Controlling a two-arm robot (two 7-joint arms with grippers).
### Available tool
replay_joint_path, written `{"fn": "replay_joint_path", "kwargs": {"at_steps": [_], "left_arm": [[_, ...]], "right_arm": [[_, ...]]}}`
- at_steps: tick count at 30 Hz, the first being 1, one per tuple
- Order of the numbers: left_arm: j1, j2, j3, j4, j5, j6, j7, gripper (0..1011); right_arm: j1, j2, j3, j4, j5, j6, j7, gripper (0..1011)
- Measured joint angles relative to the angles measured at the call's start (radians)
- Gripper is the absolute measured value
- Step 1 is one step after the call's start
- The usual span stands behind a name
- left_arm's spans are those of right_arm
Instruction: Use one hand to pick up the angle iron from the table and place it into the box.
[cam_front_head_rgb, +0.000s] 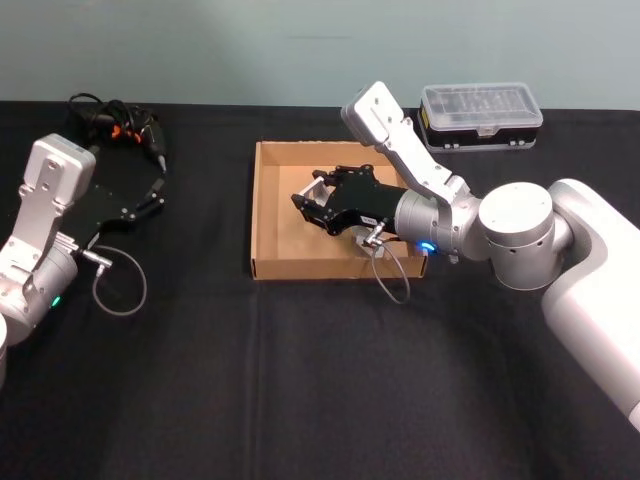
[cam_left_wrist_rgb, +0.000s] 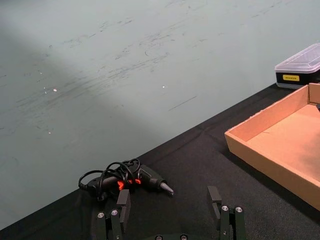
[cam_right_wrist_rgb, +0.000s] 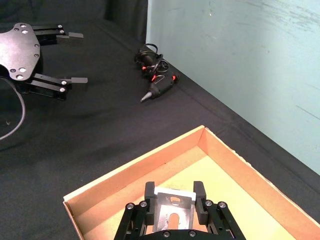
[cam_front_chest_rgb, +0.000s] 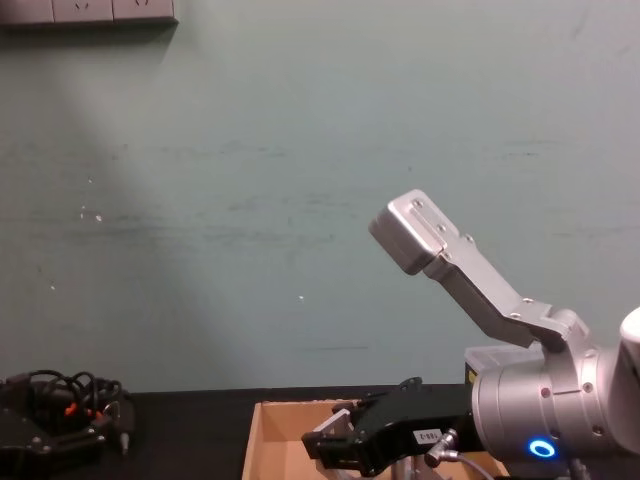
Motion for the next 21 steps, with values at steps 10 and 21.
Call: {"fn": "replay_joint_path", "kwargs": {"at_steps": [10,21], "left_arm": [[0.000,0.000,0.000,0.000,0.000,0.000,0.000,1000],[0.000,0.000,0.000,0.000,0.000,0.000,0.000,1000]], "right_arm": [[0.002,-0.016,0.008,0.016,-0.014,0.006,0.006,635],[-0.004,-0.025,0.023,0.017,-0.021,0.007,0.008,946]]}}
